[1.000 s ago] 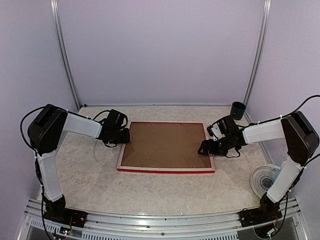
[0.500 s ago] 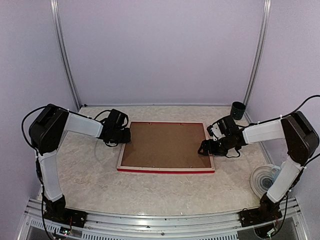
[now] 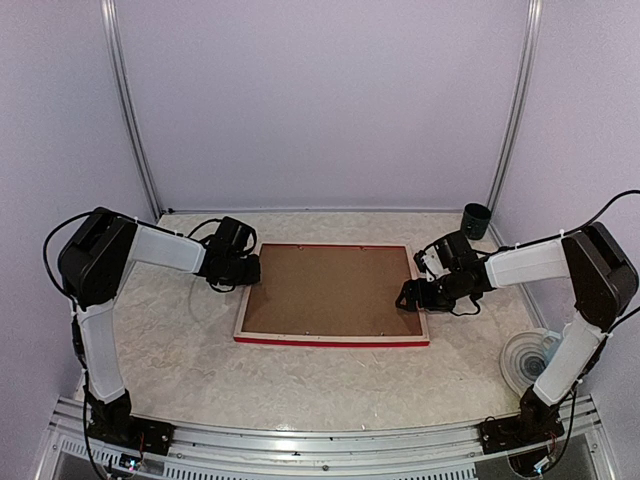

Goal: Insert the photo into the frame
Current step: Press the fastener onto the backboard.

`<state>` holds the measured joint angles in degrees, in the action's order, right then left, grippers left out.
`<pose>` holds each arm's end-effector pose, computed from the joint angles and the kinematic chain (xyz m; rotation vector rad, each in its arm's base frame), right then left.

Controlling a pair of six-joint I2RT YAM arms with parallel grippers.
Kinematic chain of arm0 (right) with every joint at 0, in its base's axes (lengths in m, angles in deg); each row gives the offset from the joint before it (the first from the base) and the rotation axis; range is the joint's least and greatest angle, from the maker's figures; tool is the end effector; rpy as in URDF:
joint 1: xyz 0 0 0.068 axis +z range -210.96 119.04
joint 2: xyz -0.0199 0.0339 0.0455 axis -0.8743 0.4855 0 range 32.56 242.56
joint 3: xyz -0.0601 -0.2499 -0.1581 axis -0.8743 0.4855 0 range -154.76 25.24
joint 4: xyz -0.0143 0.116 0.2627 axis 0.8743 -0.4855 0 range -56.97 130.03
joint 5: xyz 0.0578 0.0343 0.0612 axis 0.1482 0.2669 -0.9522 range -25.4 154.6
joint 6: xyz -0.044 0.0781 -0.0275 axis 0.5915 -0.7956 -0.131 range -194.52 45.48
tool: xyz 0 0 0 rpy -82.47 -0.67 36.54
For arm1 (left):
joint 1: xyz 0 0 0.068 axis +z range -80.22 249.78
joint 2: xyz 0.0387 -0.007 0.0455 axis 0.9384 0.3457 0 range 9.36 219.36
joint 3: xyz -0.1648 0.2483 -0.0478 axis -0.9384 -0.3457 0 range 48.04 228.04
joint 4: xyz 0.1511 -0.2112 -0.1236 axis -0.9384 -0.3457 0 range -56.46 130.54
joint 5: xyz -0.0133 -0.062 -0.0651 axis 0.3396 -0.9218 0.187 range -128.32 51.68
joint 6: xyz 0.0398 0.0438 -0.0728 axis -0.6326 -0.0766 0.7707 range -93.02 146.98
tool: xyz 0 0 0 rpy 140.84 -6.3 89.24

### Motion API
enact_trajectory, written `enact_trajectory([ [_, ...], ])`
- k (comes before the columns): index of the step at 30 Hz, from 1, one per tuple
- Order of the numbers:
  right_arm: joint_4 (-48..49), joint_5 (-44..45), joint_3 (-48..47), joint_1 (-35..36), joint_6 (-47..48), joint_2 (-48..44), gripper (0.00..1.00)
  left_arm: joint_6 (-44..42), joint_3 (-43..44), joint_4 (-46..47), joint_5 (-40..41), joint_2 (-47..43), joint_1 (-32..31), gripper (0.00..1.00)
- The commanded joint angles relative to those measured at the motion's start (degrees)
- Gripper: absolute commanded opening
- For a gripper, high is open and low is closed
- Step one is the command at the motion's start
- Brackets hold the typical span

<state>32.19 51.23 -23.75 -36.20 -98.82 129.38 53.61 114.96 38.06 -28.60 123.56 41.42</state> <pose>0.3283 0.1729 0.1145 -0.1055 2.6233 0.6163 0.4214 -0.2113 0.1017 -0.0391 2.4352 -0.2281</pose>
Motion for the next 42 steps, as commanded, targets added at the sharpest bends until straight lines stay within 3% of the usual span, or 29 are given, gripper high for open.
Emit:
enact_trajectory([
  [1, -2.39, -0.96, 0.40, 0.62, -0.12, 1.67, 0.84, -0.54, 1.51, -3.15, 0.30, 0.33, -0.04, 0.25],
  [4, -2.56, -0.96, 0.17, 0.60, -0.13, 1.71, 0.84, -0.53, 2.80, -3.75, 1.34, -0.42, 0.06, 0.32],
  [10, -2.76, -0.87, -0.03, 0.64, -0.05, 1.53, 0.84, -0.35, 4.76, -4.18, 1.31, -1.82, -0.10, 0.37],
  [31, -2.10, -0.84, 0.88, 0.65, -0.03, 1.52, 0.84, 1.46, 7.74, -14.70, -0.50, 3.22, -1.93, 0.41],
  [42, -0.96, -0.88, 1.97, 0.63, -0.12, 1.47, 0.84, 3.94, 2.37, -13.09, 4.09, -1.26, -3.02, 0.41],
])
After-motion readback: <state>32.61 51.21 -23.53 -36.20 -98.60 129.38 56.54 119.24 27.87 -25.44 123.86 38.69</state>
